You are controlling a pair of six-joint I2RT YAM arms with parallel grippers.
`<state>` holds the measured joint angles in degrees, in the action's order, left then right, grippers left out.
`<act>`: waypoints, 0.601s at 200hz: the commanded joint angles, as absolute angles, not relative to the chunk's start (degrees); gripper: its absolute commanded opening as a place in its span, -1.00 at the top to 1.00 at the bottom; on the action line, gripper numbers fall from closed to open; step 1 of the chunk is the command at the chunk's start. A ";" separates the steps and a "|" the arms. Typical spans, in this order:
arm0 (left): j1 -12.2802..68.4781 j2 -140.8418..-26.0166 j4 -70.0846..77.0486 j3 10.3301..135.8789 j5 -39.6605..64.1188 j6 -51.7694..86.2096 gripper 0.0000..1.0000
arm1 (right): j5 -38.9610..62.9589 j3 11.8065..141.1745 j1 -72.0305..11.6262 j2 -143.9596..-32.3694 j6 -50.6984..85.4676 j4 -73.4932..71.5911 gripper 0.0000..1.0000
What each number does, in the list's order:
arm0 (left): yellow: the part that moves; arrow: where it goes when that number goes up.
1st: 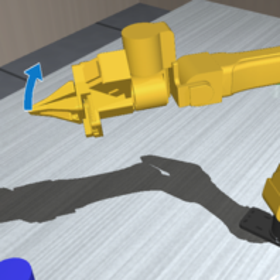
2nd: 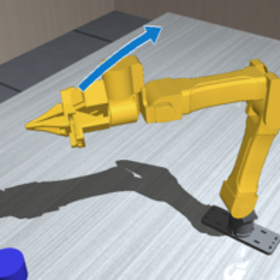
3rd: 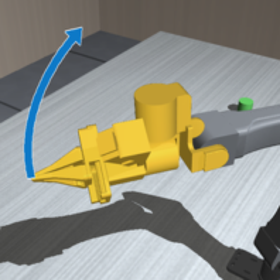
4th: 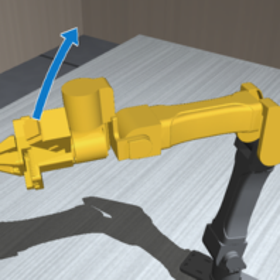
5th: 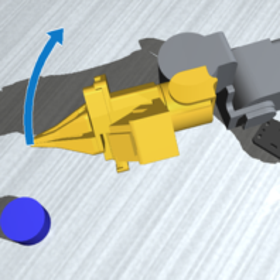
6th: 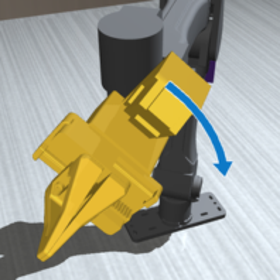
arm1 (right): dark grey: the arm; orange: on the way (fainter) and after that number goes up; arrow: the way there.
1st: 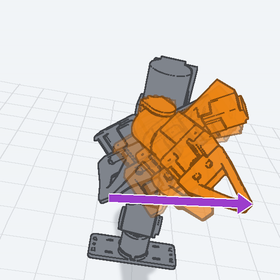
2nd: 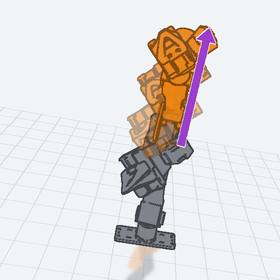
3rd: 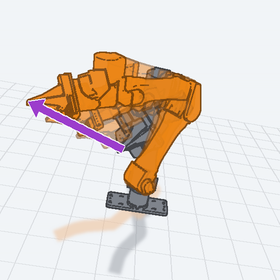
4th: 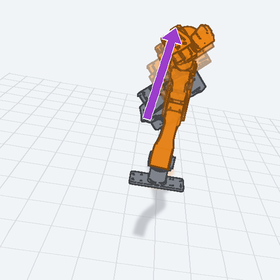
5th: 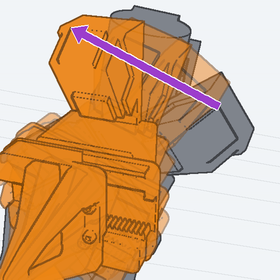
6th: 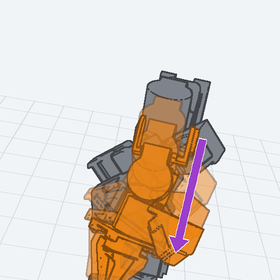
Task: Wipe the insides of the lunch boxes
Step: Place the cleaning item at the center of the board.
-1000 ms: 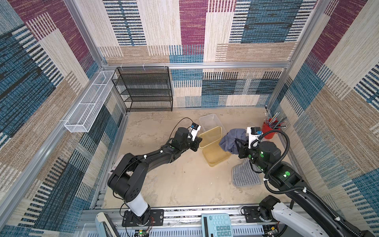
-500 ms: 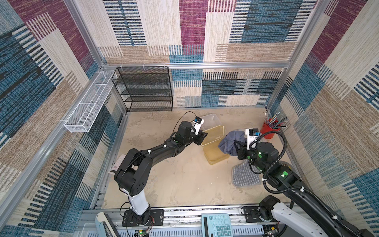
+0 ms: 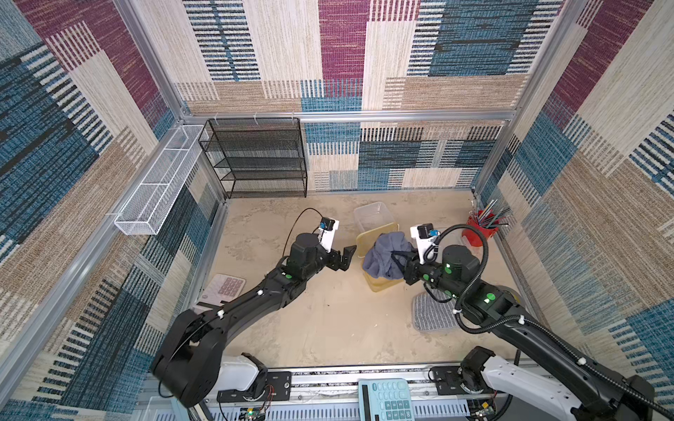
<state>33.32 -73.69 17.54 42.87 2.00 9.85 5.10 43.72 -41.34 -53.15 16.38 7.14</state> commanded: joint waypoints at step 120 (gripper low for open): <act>20.62 -49.92 -15.93 29.13 -22.65 32.04 -0.98 | -1.73 56.75 -54.04 -95.10 17.20 -2.84 -0.97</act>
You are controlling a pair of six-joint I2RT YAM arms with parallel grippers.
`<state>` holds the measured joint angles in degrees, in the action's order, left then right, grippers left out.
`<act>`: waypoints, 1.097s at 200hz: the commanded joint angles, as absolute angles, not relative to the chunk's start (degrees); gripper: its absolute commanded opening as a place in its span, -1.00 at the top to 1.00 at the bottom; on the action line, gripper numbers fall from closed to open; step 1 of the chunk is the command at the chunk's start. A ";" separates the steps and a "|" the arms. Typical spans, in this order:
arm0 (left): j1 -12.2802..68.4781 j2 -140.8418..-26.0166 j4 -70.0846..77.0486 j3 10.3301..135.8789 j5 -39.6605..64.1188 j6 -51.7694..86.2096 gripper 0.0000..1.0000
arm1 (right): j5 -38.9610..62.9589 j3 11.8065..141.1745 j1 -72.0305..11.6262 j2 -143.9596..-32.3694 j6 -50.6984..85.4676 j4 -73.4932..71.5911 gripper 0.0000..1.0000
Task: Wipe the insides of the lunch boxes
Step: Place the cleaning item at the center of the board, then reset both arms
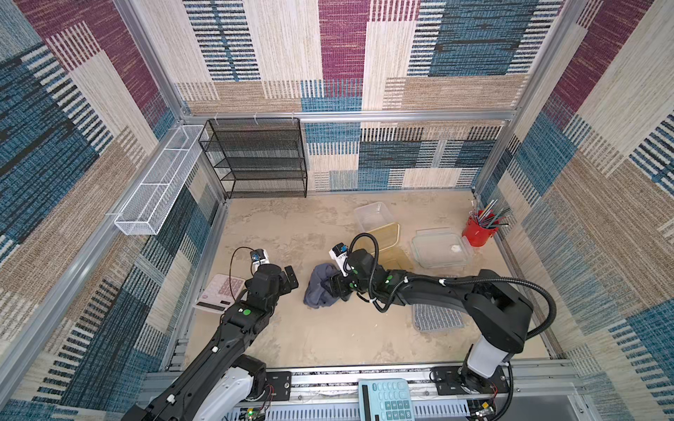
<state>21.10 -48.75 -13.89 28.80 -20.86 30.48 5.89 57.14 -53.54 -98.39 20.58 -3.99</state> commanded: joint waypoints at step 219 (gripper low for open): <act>12.90 -71.42 45.11 16.83 -26.53 -2.03 -0.99 | -13.61 8.71 -8.89 -67.26 -4.63 -64.22 -0.97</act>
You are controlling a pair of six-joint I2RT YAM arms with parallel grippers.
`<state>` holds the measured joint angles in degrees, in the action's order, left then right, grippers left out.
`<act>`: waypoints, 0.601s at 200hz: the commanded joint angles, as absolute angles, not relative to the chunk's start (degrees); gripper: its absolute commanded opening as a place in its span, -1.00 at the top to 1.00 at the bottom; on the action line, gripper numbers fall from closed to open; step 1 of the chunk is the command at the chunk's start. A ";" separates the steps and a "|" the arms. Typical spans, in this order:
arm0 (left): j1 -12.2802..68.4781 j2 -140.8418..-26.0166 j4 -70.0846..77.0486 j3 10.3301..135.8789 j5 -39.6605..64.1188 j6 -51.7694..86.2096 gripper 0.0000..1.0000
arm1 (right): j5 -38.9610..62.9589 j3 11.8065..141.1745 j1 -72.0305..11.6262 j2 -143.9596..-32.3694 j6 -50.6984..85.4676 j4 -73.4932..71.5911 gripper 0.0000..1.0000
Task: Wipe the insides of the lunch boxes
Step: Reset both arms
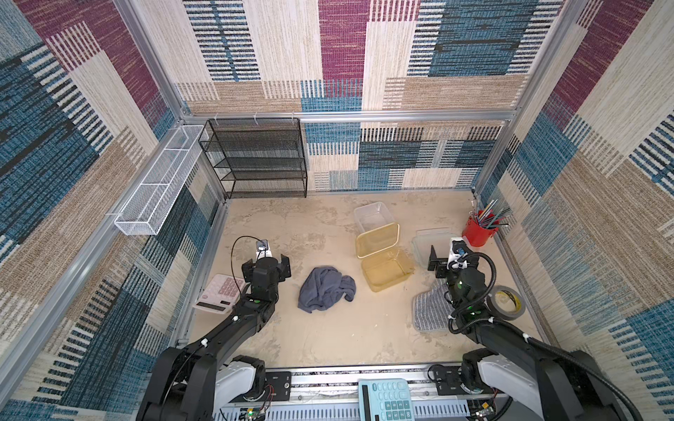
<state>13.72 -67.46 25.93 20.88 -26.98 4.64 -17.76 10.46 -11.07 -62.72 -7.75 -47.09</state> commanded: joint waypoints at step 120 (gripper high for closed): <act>-1.49 -88.83 49.08 24.01 -2.20 0.02 -0.95 | -4.06 11.62 -1.19 -88.24 -1.43 -75.00 -0.97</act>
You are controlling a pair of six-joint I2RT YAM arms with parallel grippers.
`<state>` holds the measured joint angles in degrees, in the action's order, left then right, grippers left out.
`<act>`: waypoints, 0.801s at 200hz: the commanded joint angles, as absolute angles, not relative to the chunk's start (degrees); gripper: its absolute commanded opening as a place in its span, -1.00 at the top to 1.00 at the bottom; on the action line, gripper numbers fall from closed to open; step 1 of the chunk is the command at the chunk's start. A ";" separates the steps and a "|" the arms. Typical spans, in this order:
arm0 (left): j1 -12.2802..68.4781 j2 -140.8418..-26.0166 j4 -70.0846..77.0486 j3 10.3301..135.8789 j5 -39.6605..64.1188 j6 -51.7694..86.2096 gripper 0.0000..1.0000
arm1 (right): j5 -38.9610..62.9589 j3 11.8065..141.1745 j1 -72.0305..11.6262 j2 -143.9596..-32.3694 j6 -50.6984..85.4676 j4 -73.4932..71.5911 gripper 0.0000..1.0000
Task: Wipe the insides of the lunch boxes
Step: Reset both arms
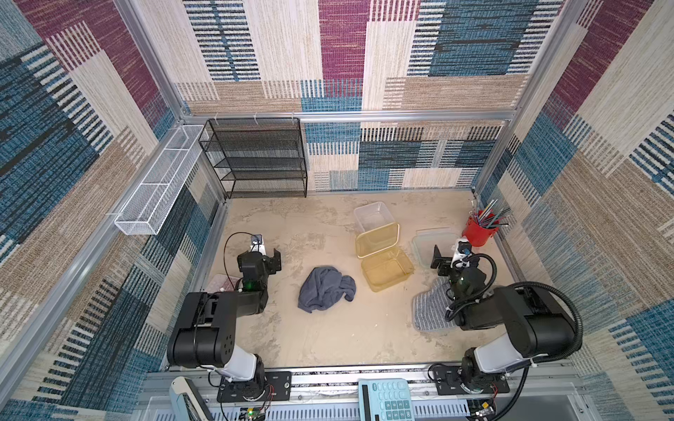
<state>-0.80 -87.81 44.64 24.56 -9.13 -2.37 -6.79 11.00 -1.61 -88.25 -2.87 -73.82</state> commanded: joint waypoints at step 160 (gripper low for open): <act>-1.38 -88.42 46.60 24.82 -1.14 -0.48 -0.99 | -3.98 11.46 -1.11 -88.07 -1.50 -74.84 -0.97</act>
